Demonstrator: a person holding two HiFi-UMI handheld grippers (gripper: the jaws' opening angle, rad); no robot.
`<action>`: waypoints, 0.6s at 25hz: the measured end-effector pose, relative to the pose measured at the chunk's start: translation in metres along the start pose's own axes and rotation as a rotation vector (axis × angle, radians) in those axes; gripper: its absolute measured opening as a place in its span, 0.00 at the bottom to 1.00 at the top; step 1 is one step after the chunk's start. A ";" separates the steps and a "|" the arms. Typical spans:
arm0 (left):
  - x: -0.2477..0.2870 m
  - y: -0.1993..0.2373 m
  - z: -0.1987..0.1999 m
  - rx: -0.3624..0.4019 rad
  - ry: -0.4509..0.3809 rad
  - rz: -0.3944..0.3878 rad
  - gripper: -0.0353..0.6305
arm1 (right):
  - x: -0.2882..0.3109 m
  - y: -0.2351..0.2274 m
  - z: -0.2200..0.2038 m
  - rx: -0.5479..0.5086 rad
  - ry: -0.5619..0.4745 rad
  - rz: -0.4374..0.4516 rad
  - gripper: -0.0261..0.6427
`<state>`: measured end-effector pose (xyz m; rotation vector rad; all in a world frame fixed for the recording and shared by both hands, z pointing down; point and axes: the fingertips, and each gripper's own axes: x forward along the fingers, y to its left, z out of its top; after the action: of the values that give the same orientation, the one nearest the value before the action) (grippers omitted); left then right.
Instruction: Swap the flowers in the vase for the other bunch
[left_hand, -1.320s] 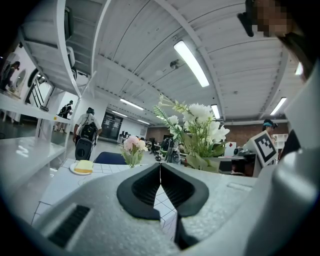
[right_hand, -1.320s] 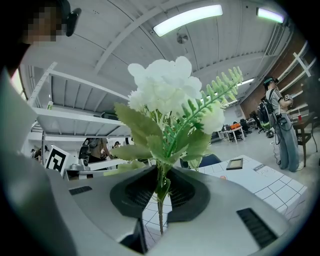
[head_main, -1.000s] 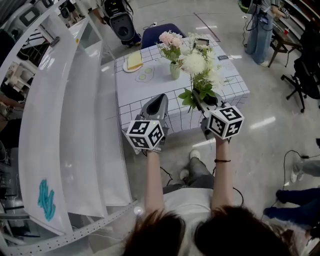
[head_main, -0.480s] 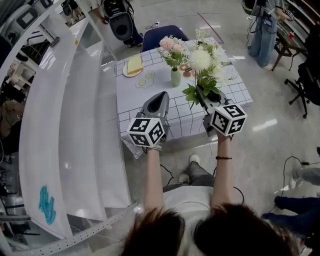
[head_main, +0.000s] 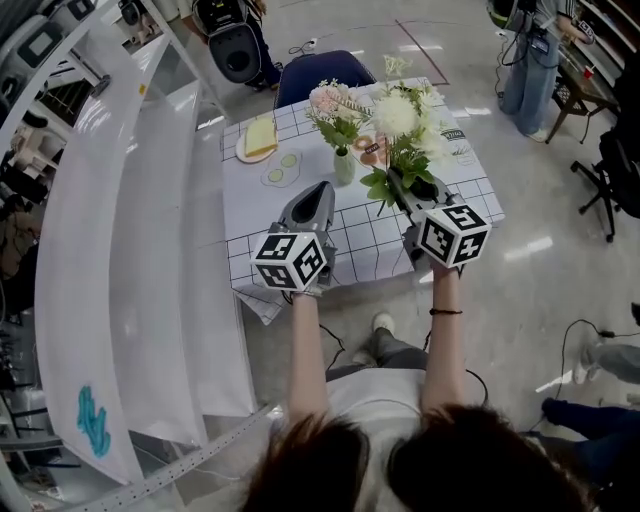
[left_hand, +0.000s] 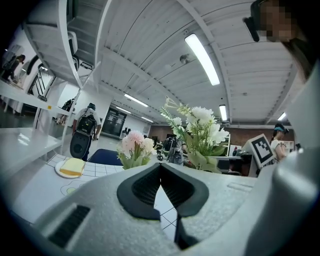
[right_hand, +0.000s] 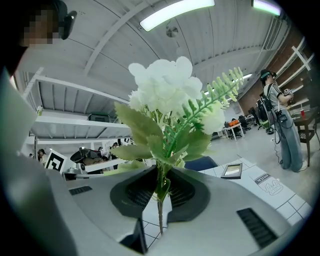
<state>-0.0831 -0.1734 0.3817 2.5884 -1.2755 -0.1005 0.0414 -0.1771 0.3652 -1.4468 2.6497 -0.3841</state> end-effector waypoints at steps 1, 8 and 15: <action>0.004 0.001 -0.001 -0.003 0.005 0.004 0.07 | 0.003 -0.004 0.001 0.002 0.002 0.004 0.12; 0.023 0.012 0.003 -0.046 -0.007 0.066 0.07 | 0.015 -0.025 0.012 0.009 0.002 0.030 0.12; 0.037 0.013 0.003 -0.061 -0.006 0.071 0.07 | 0.024 -0.037 0.018 0.012 0.001 0.046 0.12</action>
<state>-0.0707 -0.2109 0.3837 2.4911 -1.3435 -0.1313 0.0626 -0.2193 0.3587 -1.3795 2.6711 -0.3962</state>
